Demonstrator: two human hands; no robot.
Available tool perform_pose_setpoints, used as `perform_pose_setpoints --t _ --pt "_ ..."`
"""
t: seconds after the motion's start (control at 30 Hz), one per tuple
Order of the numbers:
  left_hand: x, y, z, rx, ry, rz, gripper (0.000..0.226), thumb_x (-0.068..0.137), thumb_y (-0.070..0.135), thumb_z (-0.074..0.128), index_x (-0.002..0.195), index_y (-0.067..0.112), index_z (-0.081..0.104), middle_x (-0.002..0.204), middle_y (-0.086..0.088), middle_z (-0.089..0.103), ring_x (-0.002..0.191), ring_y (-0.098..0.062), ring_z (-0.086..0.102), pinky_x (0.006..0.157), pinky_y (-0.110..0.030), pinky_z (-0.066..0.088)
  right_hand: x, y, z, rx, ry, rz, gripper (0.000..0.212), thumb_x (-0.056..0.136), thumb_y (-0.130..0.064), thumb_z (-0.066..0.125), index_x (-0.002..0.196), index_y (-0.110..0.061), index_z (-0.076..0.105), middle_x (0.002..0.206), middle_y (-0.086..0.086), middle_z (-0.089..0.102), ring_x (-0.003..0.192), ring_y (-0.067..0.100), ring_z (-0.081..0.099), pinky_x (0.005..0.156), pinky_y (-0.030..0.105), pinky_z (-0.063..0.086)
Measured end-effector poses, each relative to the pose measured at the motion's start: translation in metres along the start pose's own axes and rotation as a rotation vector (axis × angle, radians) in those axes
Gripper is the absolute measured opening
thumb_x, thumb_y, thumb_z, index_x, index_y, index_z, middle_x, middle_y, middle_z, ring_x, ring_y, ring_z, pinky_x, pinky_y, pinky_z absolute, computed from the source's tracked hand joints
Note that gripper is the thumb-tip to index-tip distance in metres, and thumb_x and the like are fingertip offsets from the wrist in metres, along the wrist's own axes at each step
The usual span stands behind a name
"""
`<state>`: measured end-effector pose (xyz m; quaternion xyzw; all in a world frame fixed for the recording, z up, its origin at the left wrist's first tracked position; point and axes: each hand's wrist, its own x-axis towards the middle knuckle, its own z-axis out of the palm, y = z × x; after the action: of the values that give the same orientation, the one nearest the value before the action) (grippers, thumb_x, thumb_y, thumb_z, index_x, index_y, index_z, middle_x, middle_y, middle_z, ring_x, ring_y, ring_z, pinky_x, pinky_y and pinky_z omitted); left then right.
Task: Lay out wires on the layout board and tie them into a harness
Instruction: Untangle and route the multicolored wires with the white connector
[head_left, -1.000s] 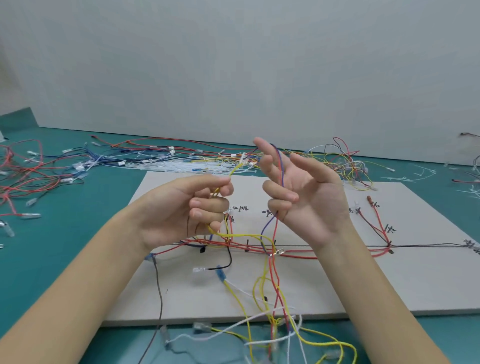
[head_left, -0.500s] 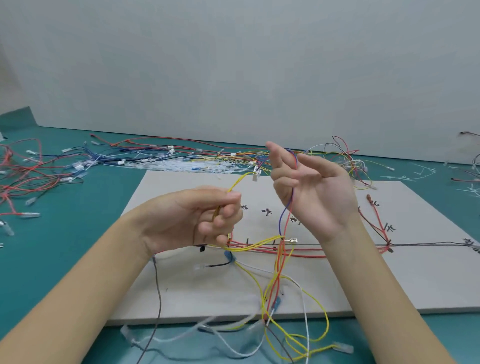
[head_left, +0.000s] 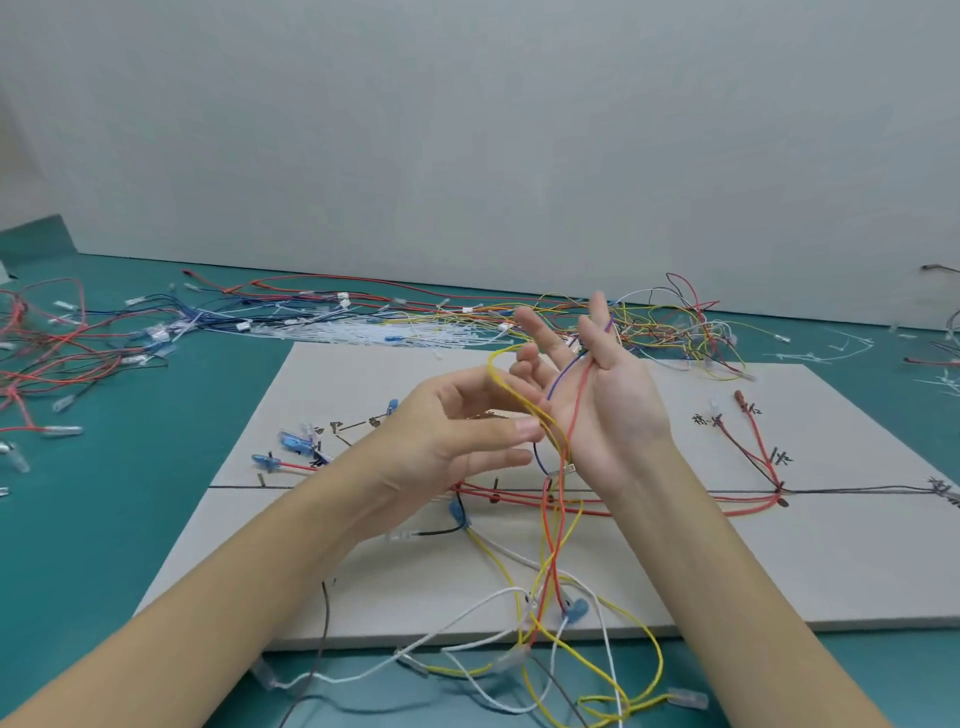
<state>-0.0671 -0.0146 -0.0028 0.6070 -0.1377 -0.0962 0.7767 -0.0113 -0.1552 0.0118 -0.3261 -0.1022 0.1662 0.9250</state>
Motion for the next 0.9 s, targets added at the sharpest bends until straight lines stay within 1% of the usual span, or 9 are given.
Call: perform_pose_setpoints --t 0.07,0.2,0.3,0.43,0.53,0.63,0.7,0.8,0.9 --pt "-0.001 -0.003 0.001 0.108 0.002 0.024 0.023 0.072 0.004 0.074 0.093 0.015 0.072 0.095 0.000 0.072 0.085 -0.012 0.066 0.074 -0.023 0.055 0.000 0.001 0.001 -0.003 0.019 -0.015 0.049 0.104 -0.025 0.036 0.145 -0.049 0.025 0.114 0.015 0.065 0.064 0.023 0.062 0.059 0.031 0.055" --pt "-0.002 -0.003 0.000 0.323 -0.038 0.100 0.027 0.070 -0.001 0.078 0.089 0.018 0.072 0.094 -0.008 0.073 0.077 -0.015 0.066 0.068 -0.023 0.053 -0.002 0.001 0.003 -0.006 0.024 -0.015 0.046 0.105 -0.027 0.035 0.145 -0.047 0.026 0.114 0.016 0.065 0.066 0.024 0.061 0.063 0.031 0.055" --pt "-0.003 -0.009 0.004 0.498 -0.013 0.166 0.023 0.071 0.005 0.080 0.086 0.019 0.072 0.086 -0.001 0.074 0.070 -0.013 0.067 0.062 -0.020 0.049 -0.002 0.002 0.003 -0.009 0.018 -0.009 0.045 0.105 -0.028 0.035 0.145 -0.046 0.027 0.115 0.017 0.065 0.064 0.023 0.062 0.063 0.031 0.056" --pt "-0.002 -0.014 0.007 0.648 0.004 0.208 0.018 0.074 0.012 0.080 0.087 0.023 0.071 0.082 0.007 0.074 0.072 -0.008 0.068 0.059 -0.015 0.045 0.000 0.005 0.001 -0.047 0.014 -0.006 0.048 0.105 -0.028 0.034 0.145 -0.051 0.022 0.117 0.015 0.065 0.064 0.021 0.063 0.064 0.031 0.055" --pt "-0.002 -0.015 0.008 0.683 0.017 0.229 0.018 0.072 0.016 0.079 0.084 0.021 0.067 0.077 0.005 0.072 0.069 -0.008 0.067 0.056 -0.015 0.044 0.000 0.005 -0.001 -0.065 0.001 0.003 0.047 0.105 -0.029 0.034 0.145 -0.052 0.023 0.116 0.014 0.066 0.062 0.021 0.063 0.060 0.030 0.055" --pt "-0.004 -0.015 0.010 0.695 0.008 0.222 0.017 0.073 0.015 0.077 0.085 0.021 0.067 0.079 0.003 0.070 0.070 -0.007 0.065 0.056 -0.015 0.043 -0.001 0.002 -0.002 -0.089 -0.013 0.027 0.045 0.105 -0.030 0.034 0.144 -0.051 0.026 0.116 0.014 0.067 0.054 0.019 0.055 0.049 0.026 0.049" --pt "-0.005 -0.014 0.011 0.705 -0.015 0.200 0.018 0.076 0.010 0.076 0.087 0.022 0.069 0.082 0.002 0.070 0.072 -0.008 0.064 0.057 -0.015 0.044 0.000 -0.001 -0.003 -0.117 -0.021 0.040 0.044 0.105 -0.030 0.033 0.144 -0.049 0.027 0.113 0.013 0.069 0.047 0.017 0.046 0.043 0.023 0.042" --pt "-0.006 -0.010 0.011 0.659 -0.055 0.143 0.031 0.078 -0.001 0.070 0.086 0.029 0.070 0.087 0.001 0.070 0.074 -0.012 0.065 0.061 -0.017 0.048 0.001 -0.007 -0.006 -0.218 -0.023 0.051 0.042 0.105 -0.029 0.031 0.144 -0.045 0.030 0.104 0.012 0.072 0.042 0.016 0.040 0.039 0.022 0.037" --pt "-0.009 -0.003 0.012 0.630 -0.105 0.119 0.038 0.078 -0.008 0.067 0.085 0.029 0.070 0.089 0.006 0.070 0.072 -0.004 0.061 0.058 -0.013 0.044 0.003 -0.010 -0.008 -0.301 -0.027 0.089 0.040 0.105 -0.030 0.032 0.143 -0.042 0.035 0.099 0.010 0.072 0.040 0.015 0.037 0.036 0.022 0.035"
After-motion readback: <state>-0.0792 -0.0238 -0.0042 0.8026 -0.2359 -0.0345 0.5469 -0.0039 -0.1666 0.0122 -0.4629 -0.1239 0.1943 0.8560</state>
